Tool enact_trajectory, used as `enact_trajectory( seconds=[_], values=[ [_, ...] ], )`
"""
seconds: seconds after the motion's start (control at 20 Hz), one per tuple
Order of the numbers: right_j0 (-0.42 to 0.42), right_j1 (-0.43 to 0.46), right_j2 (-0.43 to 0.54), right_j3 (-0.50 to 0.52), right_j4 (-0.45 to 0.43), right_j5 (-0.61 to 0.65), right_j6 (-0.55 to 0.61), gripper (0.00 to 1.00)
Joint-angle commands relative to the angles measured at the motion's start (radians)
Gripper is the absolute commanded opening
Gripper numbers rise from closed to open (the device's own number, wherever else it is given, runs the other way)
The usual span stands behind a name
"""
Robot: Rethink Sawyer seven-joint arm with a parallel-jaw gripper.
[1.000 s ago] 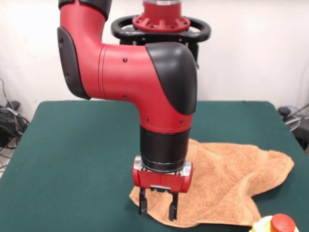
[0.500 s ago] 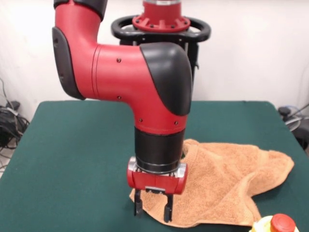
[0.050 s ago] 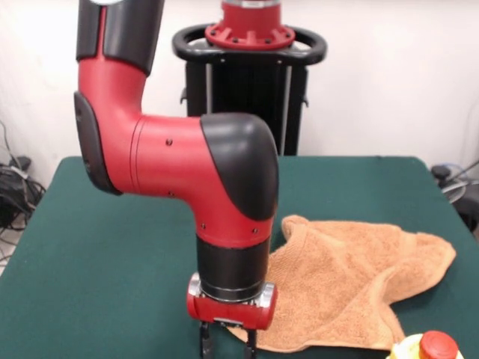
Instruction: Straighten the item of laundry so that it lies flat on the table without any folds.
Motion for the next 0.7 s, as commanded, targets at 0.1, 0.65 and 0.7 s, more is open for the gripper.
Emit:
enact_trajectory(
  seconds=[0.1,0.65,0.7],
  values=[
    [0.009,0.122,0.09,-0.114,-0.051,0.037,-0.077,1.0],
    [0.04,0.102,0.075,-0.12,-0.047,0.08,-0.027,1.0],
    [0.042,0.099,0.074,-0.113,-0.046,0.076,-0.02,1.0]
  ],
)
